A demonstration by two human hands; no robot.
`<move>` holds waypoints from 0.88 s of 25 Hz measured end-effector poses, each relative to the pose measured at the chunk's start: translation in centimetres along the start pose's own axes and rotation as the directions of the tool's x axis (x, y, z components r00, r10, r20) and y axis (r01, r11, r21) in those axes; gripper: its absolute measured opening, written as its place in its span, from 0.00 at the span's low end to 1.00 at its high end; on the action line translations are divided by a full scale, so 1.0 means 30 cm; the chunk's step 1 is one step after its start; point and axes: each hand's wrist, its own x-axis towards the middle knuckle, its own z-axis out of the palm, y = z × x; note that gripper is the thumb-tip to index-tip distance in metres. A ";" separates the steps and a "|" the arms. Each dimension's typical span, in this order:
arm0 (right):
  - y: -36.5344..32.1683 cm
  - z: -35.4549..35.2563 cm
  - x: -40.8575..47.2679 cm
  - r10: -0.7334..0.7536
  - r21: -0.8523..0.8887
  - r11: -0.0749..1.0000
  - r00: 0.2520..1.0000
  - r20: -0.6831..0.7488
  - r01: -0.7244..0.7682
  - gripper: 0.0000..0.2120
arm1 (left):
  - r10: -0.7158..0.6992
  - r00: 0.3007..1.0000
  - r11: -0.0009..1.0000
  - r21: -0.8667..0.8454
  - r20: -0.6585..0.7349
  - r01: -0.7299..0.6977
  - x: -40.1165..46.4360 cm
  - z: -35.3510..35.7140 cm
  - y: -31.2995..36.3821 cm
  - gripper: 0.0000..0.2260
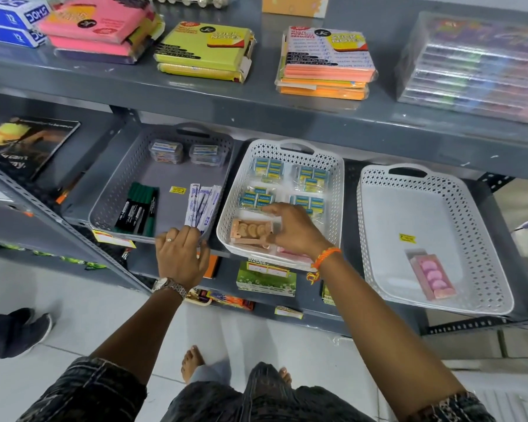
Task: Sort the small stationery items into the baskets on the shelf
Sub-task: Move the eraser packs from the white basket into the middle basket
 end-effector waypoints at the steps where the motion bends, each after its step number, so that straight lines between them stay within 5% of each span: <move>1: 0.020 -0.036 -0.014 0.021 0.087 0.996 0.998 -0.066 -0.015 0.31 | -0.001 1.000 1.000 0.000 -0.001 0.001 0.000 0.000 0.000 0.06; 4: 0.114 -0.179 -0.093 0.183 0.352 0.934 0.929 -0.323 -0.062 0.23 | -0.010 1.000 1.000 0.004 -0.009 0.010 0.001 0.001 0.000 0.07; 7: 0.266 -0.302 -0.195 0.351 0.284 0.929 0.811 -0.467 -0.238 0.23 | -0.007 1.000 1.000 0.014 -0.030 0.008 -0.002 0.007 0.001 0.07; 12: 0.508 -0.350 -0.324 0.654 -0.108 0.681 0.668 -0.356 -0.724 0.36 | -0.021 0.998 1.000 0.014 -0.053 0.022 -0.001 0.019 0.003 0.10; 17: 0.592 -0.306 -0.424 0.756 -0.099 0.538 0.532 -0.382 -0.837 0.27 | -0.021 0.995 1.000 0.006 -0.099 0.022 -0.004 0.020 0.012 0.09; 22: 0.599 -0.307 -0.463 0.750 0.031 0.554 0.483 -0.451 -0.832 0.22 | -0.035 0.995 0.999 0.002 -0.095 0.035 -0.007 0.014 0.022 0.09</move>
